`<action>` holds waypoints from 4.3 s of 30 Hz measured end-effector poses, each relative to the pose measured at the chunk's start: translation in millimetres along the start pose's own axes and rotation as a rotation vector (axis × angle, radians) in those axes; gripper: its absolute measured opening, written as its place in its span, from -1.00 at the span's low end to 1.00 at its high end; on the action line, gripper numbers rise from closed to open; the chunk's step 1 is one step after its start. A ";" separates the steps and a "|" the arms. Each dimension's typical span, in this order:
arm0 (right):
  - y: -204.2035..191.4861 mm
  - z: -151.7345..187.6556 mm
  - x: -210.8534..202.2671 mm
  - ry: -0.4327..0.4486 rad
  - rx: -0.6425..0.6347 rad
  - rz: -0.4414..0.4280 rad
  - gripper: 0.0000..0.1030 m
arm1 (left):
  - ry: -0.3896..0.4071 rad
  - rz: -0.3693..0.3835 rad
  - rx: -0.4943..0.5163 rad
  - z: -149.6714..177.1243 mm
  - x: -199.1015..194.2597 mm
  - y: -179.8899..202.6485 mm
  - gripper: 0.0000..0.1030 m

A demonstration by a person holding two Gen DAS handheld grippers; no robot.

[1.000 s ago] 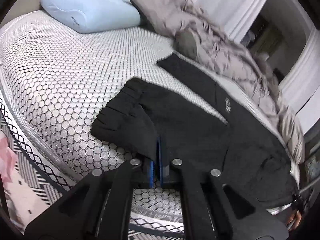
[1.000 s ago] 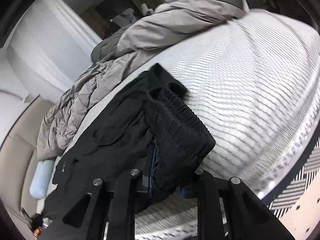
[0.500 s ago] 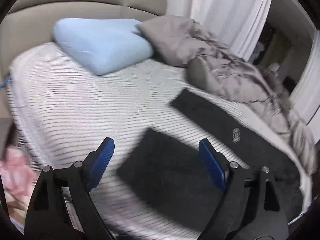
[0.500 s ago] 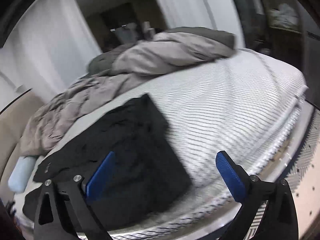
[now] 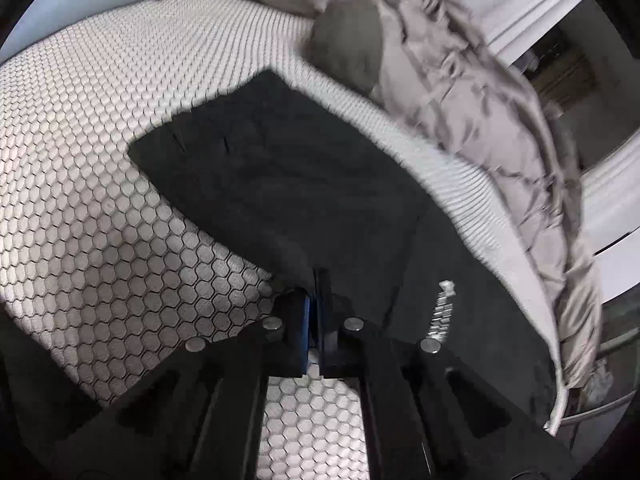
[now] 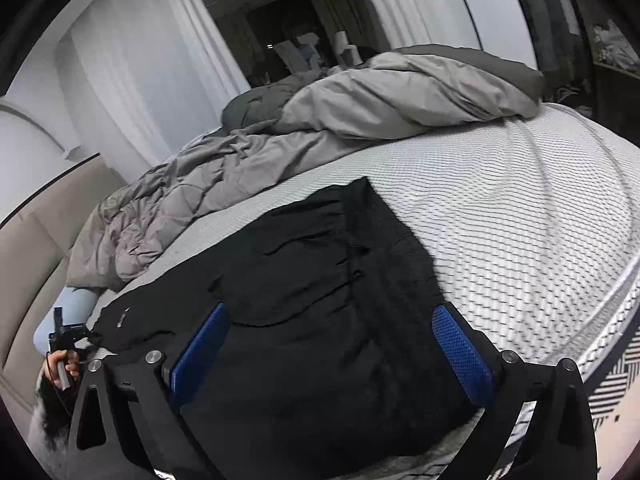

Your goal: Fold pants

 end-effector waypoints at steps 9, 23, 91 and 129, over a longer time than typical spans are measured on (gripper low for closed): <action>27.8 11.6 -7.7 -0.021 0.031 0.038 1.00 | 0.010 -0.112 0.076 8.5 -91.9 -41.7 -0.58; 35.5 46.0 -30.8 -0.054 0.116 -0.028 1.00 | 0.084 0.011 -0.023 117.5 -275.6 -160.4 0.17; -71.7 -52.8 157.2 -0.034 0.129 0.029 0.60 | 0.153 -0.044 0.049 -10.5 -122.1 -22.6 0.42; -343.4 23.3 363.3 -0.494 -0.983 -0.335 -0.77 | -0.026 0.035 0.334 81.2 -43.1 70.9 0.44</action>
Point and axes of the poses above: each gripper's, at about its wrist camera, not at the fingertips, and x roughly the way its jaws point, y to its right, z to its underside, the point moved 2 cm from there along x, roughly the way its jaws point, and after that the axes turned 8 degrees about y, right-handed, at the moved point
